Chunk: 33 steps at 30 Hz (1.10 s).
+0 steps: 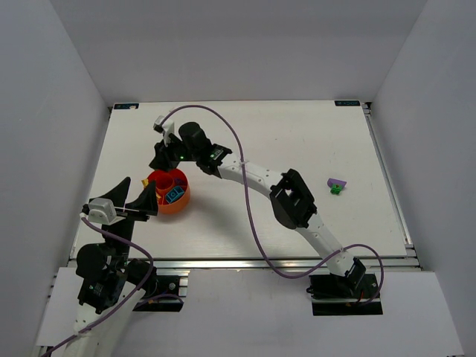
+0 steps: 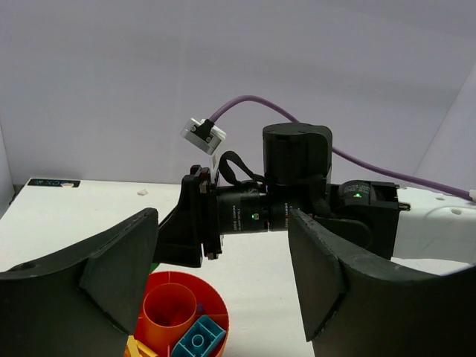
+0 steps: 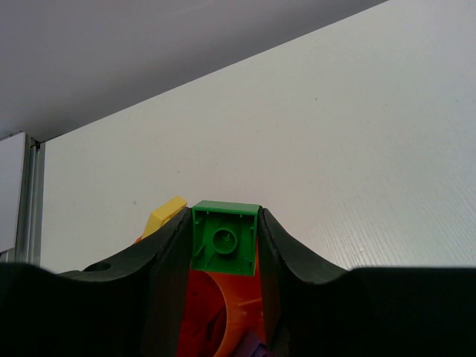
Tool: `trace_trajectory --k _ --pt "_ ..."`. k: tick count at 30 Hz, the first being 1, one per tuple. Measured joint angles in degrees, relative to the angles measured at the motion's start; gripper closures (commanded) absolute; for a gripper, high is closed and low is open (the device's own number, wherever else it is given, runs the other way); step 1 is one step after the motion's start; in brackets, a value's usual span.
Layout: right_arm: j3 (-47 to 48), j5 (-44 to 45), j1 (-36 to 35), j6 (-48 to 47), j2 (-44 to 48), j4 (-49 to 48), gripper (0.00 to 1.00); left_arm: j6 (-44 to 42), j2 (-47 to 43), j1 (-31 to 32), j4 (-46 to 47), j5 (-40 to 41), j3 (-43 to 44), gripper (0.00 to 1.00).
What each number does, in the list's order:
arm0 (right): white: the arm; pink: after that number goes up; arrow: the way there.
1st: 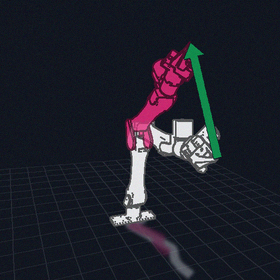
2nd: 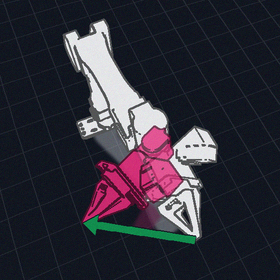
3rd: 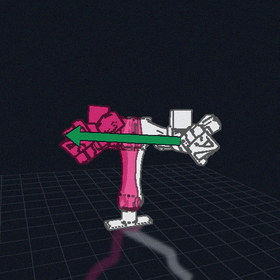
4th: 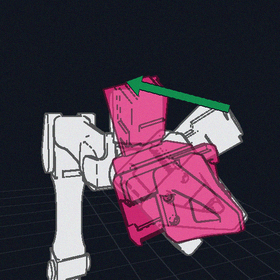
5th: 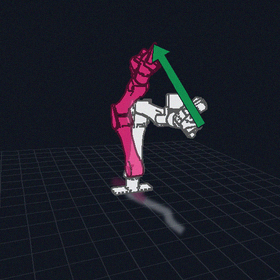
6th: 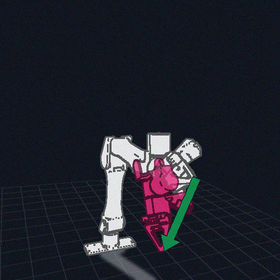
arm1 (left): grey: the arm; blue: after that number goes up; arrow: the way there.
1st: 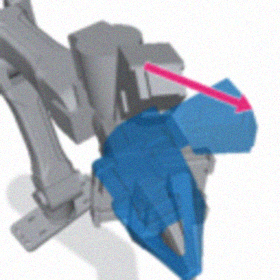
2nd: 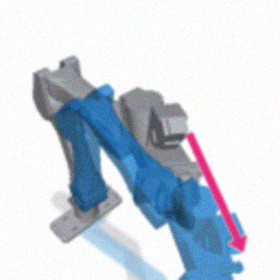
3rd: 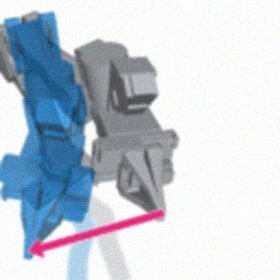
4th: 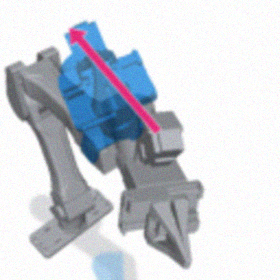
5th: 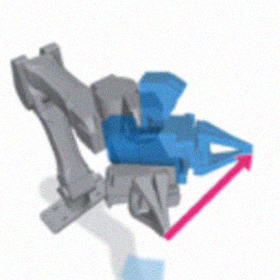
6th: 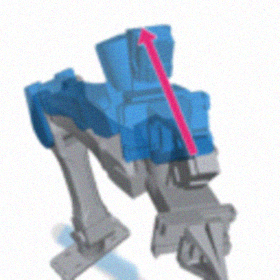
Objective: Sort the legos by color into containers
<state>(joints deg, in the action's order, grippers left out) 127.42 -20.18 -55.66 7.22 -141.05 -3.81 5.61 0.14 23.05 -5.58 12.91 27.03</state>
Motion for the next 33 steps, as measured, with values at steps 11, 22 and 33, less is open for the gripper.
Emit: trace_trajectory --k 11,22,33 --pt "0.31 0.33 -0.72 0.35 -0.85 -1.01 1.0 0.0 0.0 0.0 -0.02 0.28 0.0 0.19" --pt "0.26 0.13 -1.01 0.33 -1.66 -0.9 0.86 0.0 0.0 0.0 -0.04 0.59 0.0 0.19" --pt "-1.05 -0.13 -1.09 0.15 -1.73 -0.52 0.64 0.0 0.0 0.0 -0.2 1.05 0.0 0.19"
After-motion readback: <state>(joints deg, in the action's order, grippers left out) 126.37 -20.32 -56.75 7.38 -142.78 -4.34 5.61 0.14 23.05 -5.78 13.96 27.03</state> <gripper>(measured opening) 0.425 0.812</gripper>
